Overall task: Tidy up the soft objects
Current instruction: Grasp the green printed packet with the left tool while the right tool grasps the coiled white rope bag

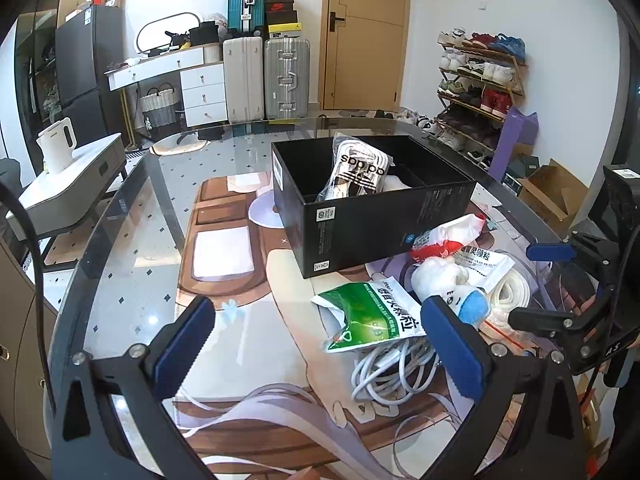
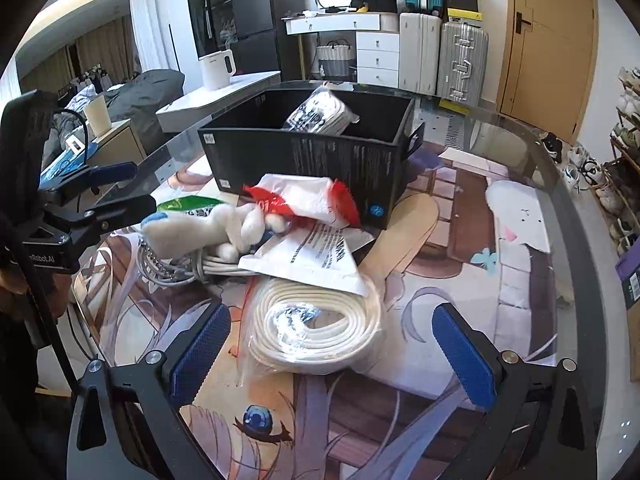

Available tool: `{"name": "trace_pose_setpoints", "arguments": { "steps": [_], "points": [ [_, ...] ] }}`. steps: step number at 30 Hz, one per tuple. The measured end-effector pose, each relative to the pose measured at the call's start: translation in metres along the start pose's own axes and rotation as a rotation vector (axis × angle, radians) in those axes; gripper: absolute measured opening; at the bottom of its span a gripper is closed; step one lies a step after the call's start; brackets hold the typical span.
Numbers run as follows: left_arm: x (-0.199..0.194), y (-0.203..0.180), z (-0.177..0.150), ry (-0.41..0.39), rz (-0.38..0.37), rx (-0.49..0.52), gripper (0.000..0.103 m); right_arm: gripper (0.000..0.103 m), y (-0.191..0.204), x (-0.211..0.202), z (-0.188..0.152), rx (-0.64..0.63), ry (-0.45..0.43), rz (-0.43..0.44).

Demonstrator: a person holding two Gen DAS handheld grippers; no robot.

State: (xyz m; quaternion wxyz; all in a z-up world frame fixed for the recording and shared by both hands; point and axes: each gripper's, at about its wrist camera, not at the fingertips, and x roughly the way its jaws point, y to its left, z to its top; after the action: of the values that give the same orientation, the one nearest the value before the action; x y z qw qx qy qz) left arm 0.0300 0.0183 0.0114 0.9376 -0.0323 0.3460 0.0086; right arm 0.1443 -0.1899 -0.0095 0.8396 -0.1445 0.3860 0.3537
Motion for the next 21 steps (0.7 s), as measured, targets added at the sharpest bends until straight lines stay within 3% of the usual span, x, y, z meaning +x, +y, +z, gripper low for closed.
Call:
{"name": "trace_pose_setpoints", "arguments": {
  "steps": [21],
  "points": [
    [0.013, -0.004, 0.005, 0.048, -0.043, -0.004, 0.103, 0.102, 0.019, 0.029, -0.006, -0.045, 0.08, 0.007]
  ]
}}
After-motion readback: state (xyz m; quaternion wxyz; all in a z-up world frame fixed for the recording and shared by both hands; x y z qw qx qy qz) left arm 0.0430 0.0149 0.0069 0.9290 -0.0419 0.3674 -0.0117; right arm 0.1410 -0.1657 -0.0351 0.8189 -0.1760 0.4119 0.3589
